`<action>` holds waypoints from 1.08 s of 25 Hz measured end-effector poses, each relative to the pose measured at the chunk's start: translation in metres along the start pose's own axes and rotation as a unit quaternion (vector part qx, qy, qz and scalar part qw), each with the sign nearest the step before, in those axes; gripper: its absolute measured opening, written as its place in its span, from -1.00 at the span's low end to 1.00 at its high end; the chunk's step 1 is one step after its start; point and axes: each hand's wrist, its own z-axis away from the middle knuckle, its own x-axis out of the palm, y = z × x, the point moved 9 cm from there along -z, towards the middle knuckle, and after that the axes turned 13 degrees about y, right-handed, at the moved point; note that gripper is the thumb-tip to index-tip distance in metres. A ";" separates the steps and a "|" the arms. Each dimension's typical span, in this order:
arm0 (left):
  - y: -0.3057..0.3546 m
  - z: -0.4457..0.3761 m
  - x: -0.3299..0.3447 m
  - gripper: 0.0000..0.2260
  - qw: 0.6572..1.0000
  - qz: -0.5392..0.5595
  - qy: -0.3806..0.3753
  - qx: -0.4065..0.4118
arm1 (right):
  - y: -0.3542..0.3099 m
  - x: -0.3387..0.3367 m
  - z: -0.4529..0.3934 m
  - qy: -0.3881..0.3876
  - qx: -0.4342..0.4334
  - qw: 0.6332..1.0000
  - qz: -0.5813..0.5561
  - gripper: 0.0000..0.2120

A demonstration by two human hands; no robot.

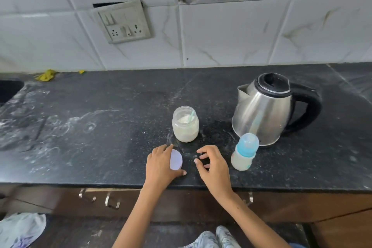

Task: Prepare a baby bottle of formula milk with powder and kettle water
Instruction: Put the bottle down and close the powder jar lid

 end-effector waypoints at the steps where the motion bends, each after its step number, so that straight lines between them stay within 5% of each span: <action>1: -0.001 -0.002 0.000 -0.15 1.000 -0.014 -0.007 -0.001 | 0.002 0.006 -0.001 -0.012 0.007 1.000 0.002 -0.80; 5: 0.009 -0.003 -0.019 -0.22 0.994 0.097 0.050 0.002 | 0.021 0.018 -0.007 -0.059 0.157 0.984 -0.055 -0.79; 8: 0.028 0.003 -0.044 -0.28 0.939 0.328 0.098 0.016 | 0.023 0.036 -0.001 -0.190 0.355 0.895 -0.193 -0.70; 11: 0.041 0.004 -0.058 -0.36 0.894 0.427 0.132 0.042 | 0.008 0.039 -0.009 -0.218 0.410 0.830 -0.308 -0.63; 14: 0.037 -0.001 -0.061 -0.32 0.873 0.450 0.184 0.032 | 0.008 0.022 -0.036 -0.137 0.375 0.879 -0.259 -0.55; 18: 0.014 -0.026 -0.041 -0.04 0.884 0.408 0.204 -0.099 | 0.000 -0.007 -0.089 -0.025 0.180 0.983 -0.038 -0.53; 20: 0.016 -0.044 -0.028 0.02 0.899 0.389 0.165 -0.117 | -0.006 -0.002 -0.106 -0.029 0.142 0.989 -0.009 -0.51; 27: 0.016 -0.068 -0.025 -0.42 0.869 0.441 0.191 -0.117 | -0.026 0.048 -0.129 -0.130 0.067 0.988 0.051 -0.45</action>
